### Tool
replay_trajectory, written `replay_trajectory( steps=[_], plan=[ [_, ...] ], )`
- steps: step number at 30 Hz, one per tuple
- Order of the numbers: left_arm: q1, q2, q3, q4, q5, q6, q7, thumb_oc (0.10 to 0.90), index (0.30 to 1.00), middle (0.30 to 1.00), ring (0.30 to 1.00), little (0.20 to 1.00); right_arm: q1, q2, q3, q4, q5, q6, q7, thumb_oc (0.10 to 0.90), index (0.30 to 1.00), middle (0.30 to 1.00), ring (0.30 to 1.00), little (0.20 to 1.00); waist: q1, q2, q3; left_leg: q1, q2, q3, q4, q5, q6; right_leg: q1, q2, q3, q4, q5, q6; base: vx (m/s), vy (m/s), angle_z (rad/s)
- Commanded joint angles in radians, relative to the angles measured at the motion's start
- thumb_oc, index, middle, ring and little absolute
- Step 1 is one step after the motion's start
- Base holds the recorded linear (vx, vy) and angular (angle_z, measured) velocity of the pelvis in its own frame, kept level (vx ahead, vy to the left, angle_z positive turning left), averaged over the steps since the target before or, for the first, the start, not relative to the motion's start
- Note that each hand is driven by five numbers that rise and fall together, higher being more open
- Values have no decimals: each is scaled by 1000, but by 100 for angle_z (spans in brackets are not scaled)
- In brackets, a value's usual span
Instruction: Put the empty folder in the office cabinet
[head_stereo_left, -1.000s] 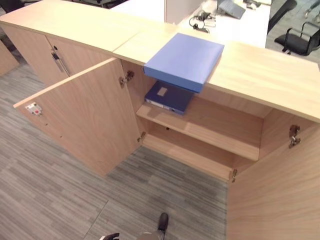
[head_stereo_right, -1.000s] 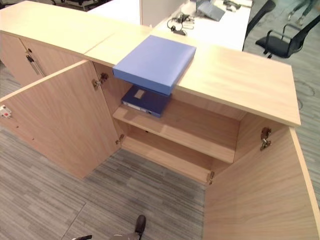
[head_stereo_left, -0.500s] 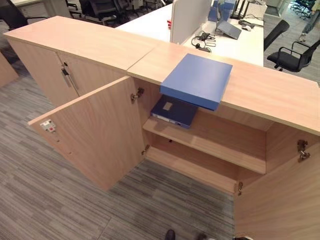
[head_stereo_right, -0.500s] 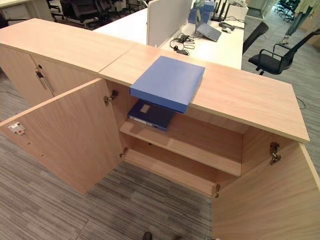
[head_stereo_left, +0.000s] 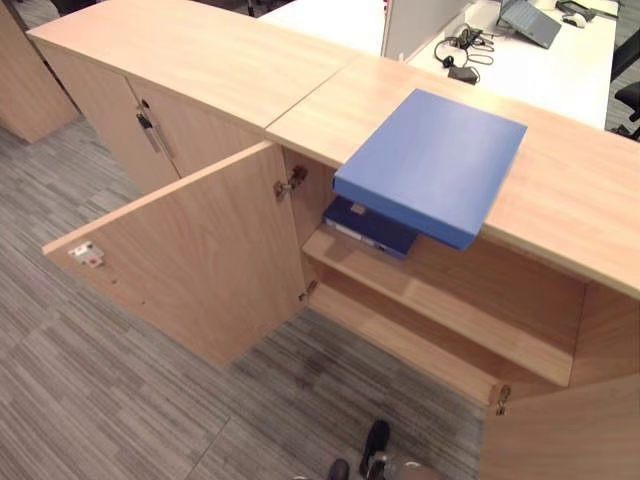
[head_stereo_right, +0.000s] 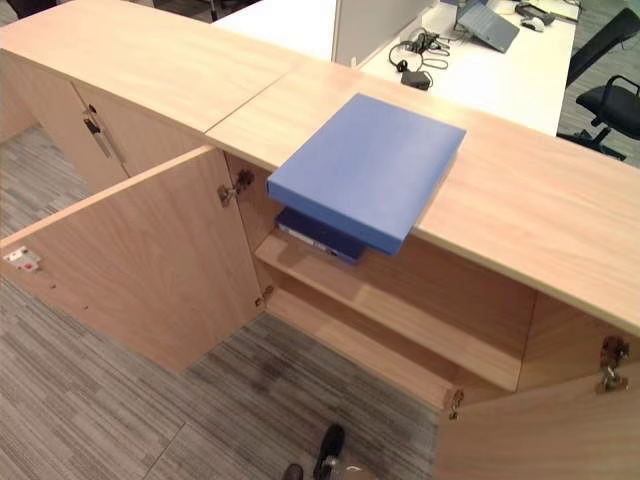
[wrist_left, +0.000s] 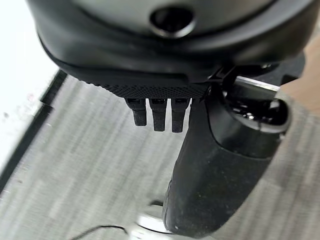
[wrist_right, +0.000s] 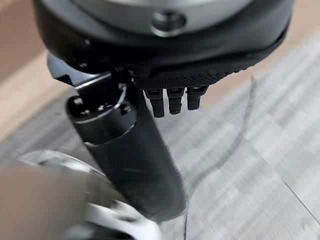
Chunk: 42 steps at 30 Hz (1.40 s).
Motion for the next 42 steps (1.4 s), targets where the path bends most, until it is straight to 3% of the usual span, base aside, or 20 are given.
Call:
replay_trajectory(
  steps=[1,2,3,4,5,6,9,11,12,13,15,16,19,21,33,35,37,42],
  plan=[
    [-11,-3,36,7,-99,-14,-32,800,900,900,900,900,-35,-52,-22,-71,125,-34,0,800,900,900,900,900,-5,16,-16,-34,74,7,-48,-79,-58,-15,13,53,51,-99,112,50,-60,-6],
    [-9,-4,39,-4,-125,-18,-43,800,900,900,900,900,-46,-57,-30,-96,145,-41,1,800,900,900,900,900,-8,21,-20,-32,82,10,-48,-87,-62,-18,17,54,60,-113,106,96,-71,-9],
    [-40,-28,-37,-19,-165,-31,-27,800,900,900,900,900,-240,20,17,-91,226,-33,-68,800,900,900,900,900,28,31,-10,-39,98,42,-25,-83,-95,1,4,22,69,-125,100,53,-38,-5],
    [-54,-28,-44,-41,-200,-28,-36,800,900,900,900,900,-199,-9,6,-117,258,-64,-47,800,900,900,900,900,16,25,7,-86,122,126,46,-95,-118,19,-17,3,60,-126,105,24,-19,-6],
    [-54,-28,-45,-42,-200,-28,-36,800,900,900,900,900,-198,-9,5,-117,258,-64,-47,800,900,900,900,900,15,24,5,-92,120,125,49,-94,-117,15,-19,1,60,-124,106,-76,46,53],
    [-35,-27,-10,-89,-262,-36,-45,800,900,900,900,900,-163,-73,-12,-180,249,-53,-37,800,900,900,900,900,6,10,35,-142,167,233,143,-107,-122,47,-32,9,40,-113,114,-39,28,106],
    [-15,-30,12,-125,-303,-42,-66,800,900,900,900,900,-104,-105,-11,-321,209,-67,-20,800,900,900,900,900,4,-3,34,-156,187,215,132,-105,-117,59,-22,41,23,-111,118,36,37,35],
    [8,-28,28,-196,-358,-53,-71,800,900,900,900,900,-49,-143,-16,-463,168,-75,-16,800,900,900,900,900,3,-4,22,-188,250,140,63,-32,-143,65,-20,81,23,-122,123,102,115,-45],
    [10,-28,28,-197,-358,-53,-71,800,900,900,900,900,-47,-143,-16,-464,168,-74,-16,800,900,900,900,900,3,-3,21,-186,251,140,59,-30,-143,64,-20,81,24,-123,122,67,126,-47],
    [15,-26,12,-246,-377,-55,-76,800,900,900,900,900,-20,-153,-28,-504,163,-76,-16,800,900,900,900,900,1,1,26,-204,284,125,26,6,-150,76,-22,97,24,-130,126,65,129,-64],
    [19,-21,4,-279,-381,-60,-77,800,900,900,900,900,-6,-157,-35,-521,162,-77,-11,800,900,900,900,900,-1,8,21,-187,292,125,-5,18,-153,79,-19,100,21,-128,127,68,158,-48],
    [36,-21,-19,-347,-374,-59,-84,800,900,900,900,900,22,-155,-52,-533,169,-78,-6,800,900,900,900,900,-8,30,1,-148,297,129,-46,18,-165,84,-15,104,4,-115,131,65,218,-22],
    [56,0,-43,-455,-369,-64,-84,800,900,900,900,900,31,-148,-53,-531,183,-75,-7,800,900,900,900,900,-13,44,-13,-127,277,128,-48,0,-166,87,-25,112,-15,-93,137,49,238,-22],
    [79,55,-35,-618,-365,-67,-78,800,900,900,900,900,43,-139,-53,-580,193,-69,1,800,900,900,900,900,-15,51,-24,-104,251,145,-48,-22,-158,91,-41,132,-43,-65,150,31,199,-10],
    [93,148,22,-1023,-290,-83,-5,800,900,900,900,900,43,-107,-50,-647,190,-46,-17,800,900,900,900,900,-10,35,-14,-74,201,181,-48,-50,-127,107,-85,156,-50,-38,181,-2,79,-12],
    [99,181,44,-1195,-224,-106,15,800,900,900,900,900,51,-98,-65,-647,189,-53,-30,800,900,900,900,900,-11,30,-14,-70,197,179,-48,-53,-124,116,-91,155,-50,-39,184,0,0,0],
    [104,193,66,-1263,-177,-121,38,800,900,900,900,900,56,-90,-68,-646,186,-57,-35,800,900,900,900,900,-9,28,-14,-67,196,178,-48,-56,-123,119,-92,155,-50,-39,185,0,0,0],
    [77,220,150,-1459,113,-155,249,800,900,900,900,900,69,-55,-38,-642,165,-76,-77,800,900,900,900,900,-6,12,-14,-51,197,182,-48,-66,-123,131,-91,160,-50,-46,186,12,-23,-4]
  ],
)
